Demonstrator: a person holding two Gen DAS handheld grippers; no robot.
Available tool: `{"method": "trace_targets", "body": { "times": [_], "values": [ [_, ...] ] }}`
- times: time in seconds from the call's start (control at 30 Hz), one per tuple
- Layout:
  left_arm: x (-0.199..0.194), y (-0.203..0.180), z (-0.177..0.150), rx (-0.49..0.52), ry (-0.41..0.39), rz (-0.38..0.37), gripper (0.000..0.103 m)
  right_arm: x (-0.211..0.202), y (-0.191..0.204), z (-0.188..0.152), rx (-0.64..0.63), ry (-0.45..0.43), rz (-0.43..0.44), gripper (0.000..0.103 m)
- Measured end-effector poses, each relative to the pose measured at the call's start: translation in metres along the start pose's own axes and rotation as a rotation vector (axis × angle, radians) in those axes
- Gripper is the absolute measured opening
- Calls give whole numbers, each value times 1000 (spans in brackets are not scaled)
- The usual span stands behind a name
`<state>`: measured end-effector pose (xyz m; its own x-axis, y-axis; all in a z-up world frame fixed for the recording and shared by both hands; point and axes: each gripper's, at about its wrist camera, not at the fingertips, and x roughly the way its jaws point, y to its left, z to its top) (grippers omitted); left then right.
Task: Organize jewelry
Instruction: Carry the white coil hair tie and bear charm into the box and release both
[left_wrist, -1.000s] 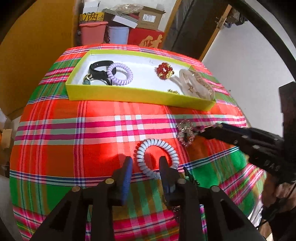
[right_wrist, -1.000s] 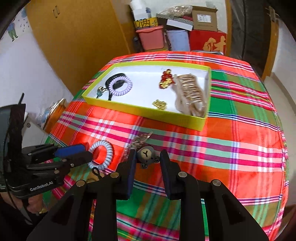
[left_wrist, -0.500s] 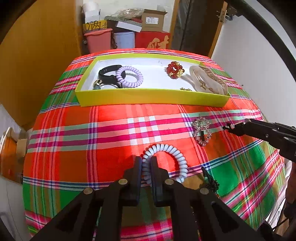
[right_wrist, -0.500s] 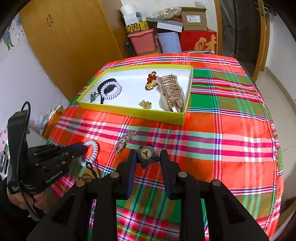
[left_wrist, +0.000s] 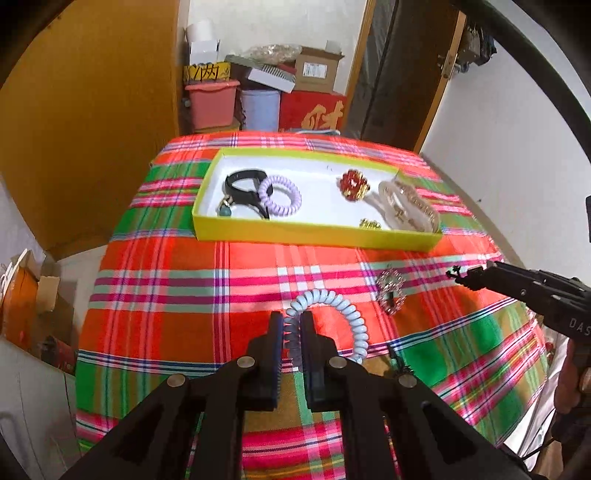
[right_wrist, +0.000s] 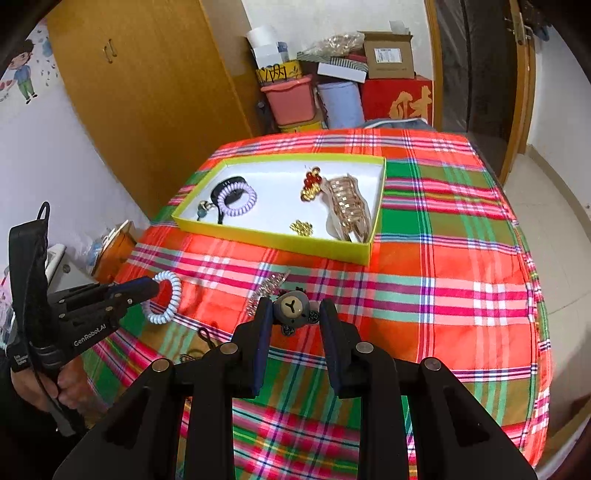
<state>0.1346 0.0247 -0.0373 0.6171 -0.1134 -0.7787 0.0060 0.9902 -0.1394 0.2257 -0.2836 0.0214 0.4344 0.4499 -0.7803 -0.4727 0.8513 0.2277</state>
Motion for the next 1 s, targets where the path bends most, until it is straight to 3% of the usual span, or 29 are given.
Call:
{"method": "trace_targets", "body": {
  "times": [0.5,1.0],
  "values": [
    [-9,5,22,-6,-46,-11,9,5,21,25,-42,-38,22,27],
    [21,22,73,-12,-70,17,9,46,25,65,-57,-42,21,27]
  ]
}}
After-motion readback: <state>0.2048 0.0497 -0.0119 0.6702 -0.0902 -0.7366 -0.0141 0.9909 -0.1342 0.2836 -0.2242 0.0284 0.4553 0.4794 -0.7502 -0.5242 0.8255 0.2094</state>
